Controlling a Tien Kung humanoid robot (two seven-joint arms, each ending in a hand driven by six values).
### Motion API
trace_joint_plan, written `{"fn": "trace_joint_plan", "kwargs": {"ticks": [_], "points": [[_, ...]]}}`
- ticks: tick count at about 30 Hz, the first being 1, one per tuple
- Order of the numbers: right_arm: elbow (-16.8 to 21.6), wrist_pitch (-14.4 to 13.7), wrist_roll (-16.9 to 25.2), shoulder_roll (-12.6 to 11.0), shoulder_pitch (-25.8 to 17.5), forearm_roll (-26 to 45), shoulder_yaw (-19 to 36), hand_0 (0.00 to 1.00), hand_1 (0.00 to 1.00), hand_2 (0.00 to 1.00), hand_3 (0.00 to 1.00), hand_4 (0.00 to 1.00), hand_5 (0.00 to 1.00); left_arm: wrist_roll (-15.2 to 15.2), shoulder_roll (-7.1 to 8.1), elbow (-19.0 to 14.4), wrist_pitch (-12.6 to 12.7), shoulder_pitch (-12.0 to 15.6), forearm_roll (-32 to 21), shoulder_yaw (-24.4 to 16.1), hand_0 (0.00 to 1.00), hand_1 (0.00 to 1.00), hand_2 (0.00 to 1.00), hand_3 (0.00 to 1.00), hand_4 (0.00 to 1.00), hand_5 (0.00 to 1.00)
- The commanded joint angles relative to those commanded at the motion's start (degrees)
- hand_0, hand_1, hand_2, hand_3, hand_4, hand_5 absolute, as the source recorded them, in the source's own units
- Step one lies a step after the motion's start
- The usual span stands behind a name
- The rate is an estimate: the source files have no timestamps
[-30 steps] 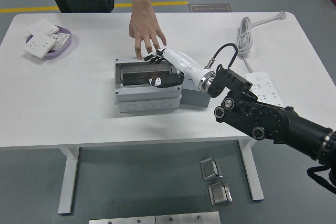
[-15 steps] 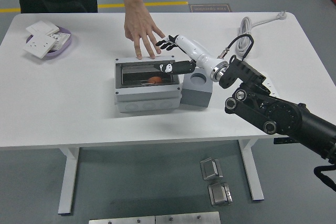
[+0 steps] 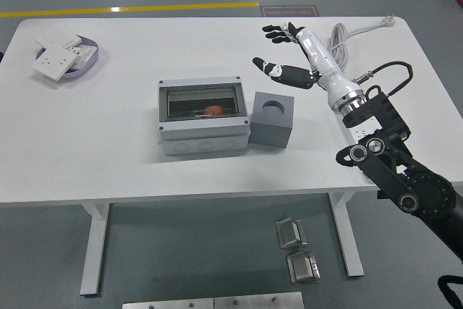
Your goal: Pick up the cylinder from the cube,place it in the box,flap close box
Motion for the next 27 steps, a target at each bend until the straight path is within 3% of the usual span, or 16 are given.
{"fn": "trace_joint_plan", "kwargs": {"ticks": [12, 27], "points": [[2.40, -0.11, 4.45, 1.07, -11.47, 6.73, 16.12, 0.821, 0.721, 0.724, 0.765, 0.848, 0.401, -0.18, -0.75, 0.00, 0.26, 0.36, -1.48, 0.84, 0.579, 0.597, 0.535, 0.581, 0.500, 0.214], [4.13, 0.01, 6.02, 1.46, -13.90, 9.53, 20.29, 0.821, 0.722, 0.725, 0.757, 0.859, 0.413, 0.23, -0.13, 0.00, 0.67, 1.10, -1.32, -0.39, 0.579, 0.598, 0.535, 0.581, 0.505, 0.219]]}}
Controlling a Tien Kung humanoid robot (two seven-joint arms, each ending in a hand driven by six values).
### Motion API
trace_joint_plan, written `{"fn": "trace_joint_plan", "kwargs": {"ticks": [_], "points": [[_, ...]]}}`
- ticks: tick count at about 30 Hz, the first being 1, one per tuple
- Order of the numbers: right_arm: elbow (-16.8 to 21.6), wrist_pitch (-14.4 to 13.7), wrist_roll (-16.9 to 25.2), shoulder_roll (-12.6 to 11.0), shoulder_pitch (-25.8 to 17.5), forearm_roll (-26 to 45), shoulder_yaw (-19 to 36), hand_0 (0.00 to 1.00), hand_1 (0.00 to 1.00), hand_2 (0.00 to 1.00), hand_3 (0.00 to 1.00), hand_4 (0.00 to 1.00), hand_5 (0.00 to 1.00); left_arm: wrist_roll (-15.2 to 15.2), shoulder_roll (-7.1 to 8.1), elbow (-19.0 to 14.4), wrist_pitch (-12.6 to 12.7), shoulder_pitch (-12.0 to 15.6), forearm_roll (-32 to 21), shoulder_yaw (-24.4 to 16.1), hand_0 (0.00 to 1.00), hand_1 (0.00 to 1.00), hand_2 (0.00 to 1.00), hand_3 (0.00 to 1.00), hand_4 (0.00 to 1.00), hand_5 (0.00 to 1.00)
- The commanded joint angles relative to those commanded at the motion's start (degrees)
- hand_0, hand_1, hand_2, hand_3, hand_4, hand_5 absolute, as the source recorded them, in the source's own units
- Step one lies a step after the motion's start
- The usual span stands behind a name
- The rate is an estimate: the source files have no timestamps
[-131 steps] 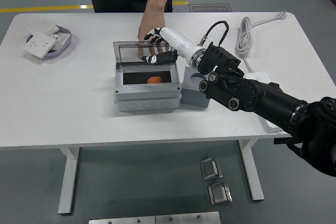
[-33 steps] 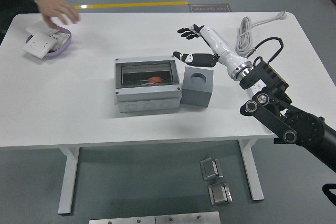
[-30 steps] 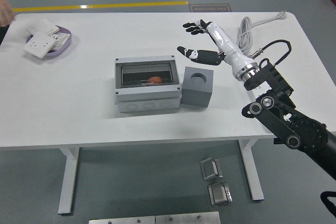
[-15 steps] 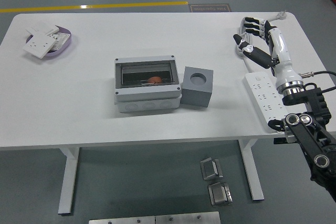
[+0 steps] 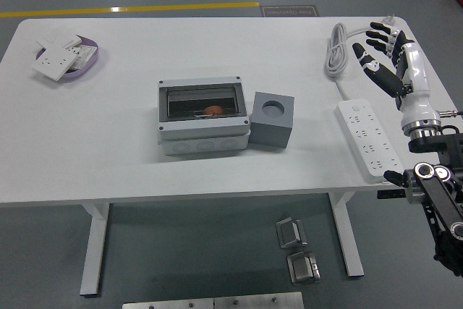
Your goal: Pick up the cylinder from the cube,place it in the box,flap close box
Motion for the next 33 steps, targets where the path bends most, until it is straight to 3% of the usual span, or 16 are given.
{"fn": "trace_joint_plan", "kwargs": {"ticks": [20, 21, 26, 27, 32, 33], "points": [[1.28, -0.42, -1.17, -1.18, -0.87, -1.29, 2.14, 0.822, 0.721, 0.723, 0.750, 0.863, 0.421, 0.44, 1.28, 0.00, -0.40, -0.35, 0.60, -0.90, 0.579, 0.596, 0.534, 0.582, 0.508, 0.229], [1.26, -0.44, -1.23, -1.23, -0.81, -1.34, 2.35, 0.822, 0.721, 0.723, 0.750, 0.863, 0.422, 0.59, 1.40, 0.00, -0.55, -0.47, 0.70, -0.91, 0.579, 0.564, 0.512, 0.553, 0.442, 0.148], [1.15, -0.68, -1.37, -1.20, -0.28, -1.57, 3.00, 0.822, 0.721, 0.723, 0.750, 0.863, 0.422, 0.98, 2.23, 0.00, -0.87, -0.93, 1.03, -1.29, 0.579, 0.564, 0.512, 0.553, 0.442, 0.148], [1.11, -0.70, -1.37, -1.11, -0.19, -1.62, 3.00, 0.823, 0.721, 0.723, 0.745, 0.862, 0.424, 1.06, 2.39, 0.00, -0.90, -1.00, 1.15, -1.47, 0.543, 0.531, 0.484, 0.525, 0.334, 0.002], [0.67, -0.75, -1.39, -0.22, -0.07, -1.89, 2.59, 0.823, 0.721, 0.723, 0.745, 0.862, 0.424, 1.31, 3.11, 0.00, -0.91, -0.96, 1.30, -2.33, 0.543, 0.531, 0.484, 0.525, 0.334, 0.002], [0.55, -0.75, -1.40, -0.02, -0.08, -1.90, 2.47, 0.823, 0.721, 0.723, 0.742, 0.863, 0.425, 1.32, 3.20, 0.00, -0.90, -0.87, 1.16, -2.29, 0.531, 0.523, 0.476, 0.517, 0.285, 0.002]]}}
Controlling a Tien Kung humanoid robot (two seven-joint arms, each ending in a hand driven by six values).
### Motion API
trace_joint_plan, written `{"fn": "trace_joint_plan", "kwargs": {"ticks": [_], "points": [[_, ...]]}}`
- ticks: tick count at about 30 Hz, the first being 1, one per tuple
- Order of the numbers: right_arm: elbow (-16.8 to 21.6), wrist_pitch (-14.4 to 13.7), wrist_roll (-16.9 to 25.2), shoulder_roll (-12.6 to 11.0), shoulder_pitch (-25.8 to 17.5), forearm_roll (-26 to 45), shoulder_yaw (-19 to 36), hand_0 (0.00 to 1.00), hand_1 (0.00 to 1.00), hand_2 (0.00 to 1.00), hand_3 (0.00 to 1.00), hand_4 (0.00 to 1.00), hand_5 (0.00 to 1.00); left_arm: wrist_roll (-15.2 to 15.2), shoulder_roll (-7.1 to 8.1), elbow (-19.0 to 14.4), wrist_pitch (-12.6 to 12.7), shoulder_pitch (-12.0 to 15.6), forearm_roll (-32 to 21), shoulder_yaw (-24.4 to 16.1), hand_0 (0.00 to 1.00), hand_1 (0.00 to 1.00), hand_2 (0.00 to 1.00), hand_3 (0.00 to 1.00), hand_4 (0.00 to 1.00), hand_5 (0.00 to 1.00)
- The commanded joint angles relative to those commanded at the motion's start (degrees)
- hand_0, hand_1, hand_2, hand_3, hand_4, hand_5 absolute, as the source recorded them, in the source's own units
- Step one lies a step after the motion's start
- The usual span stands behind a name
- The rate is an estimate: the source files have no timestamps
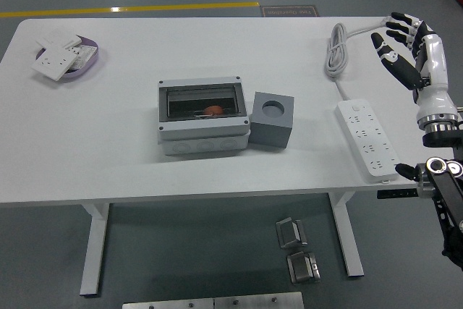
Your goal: Pick up the cylinder from the cube,place it in the box,flap close box
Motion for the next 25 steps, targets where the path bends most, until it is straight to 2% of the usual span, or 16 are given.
{"fn": "trace_joint_plan", "kwargs": {"ticks": [7, 25], "points": [[-0.75, 0.07, -0.43, 0.91, -0.42, -0.31, -1.33, 0.823, 0.720, 0.723, 0.737, 0.861, 0.425, -0.31, 0.46, 0.00, 0.00, 0.85, -1.93, 1.95, 0.526, 0.520, 0.476, 0.520, 0.267, 0.002], [-2.28, -0.13, -0.52, 3.78, -2.02, -1.41, -2.80, 0.824, 0.719, 0.722, 0.734, 0.853, 0.421, -0.45, 1.95, 0.00, 0.19, 2.71, -4.51, 2.94, 0.532, 0.526, 0.482, 0.528, 0.292, 0.002]]}}
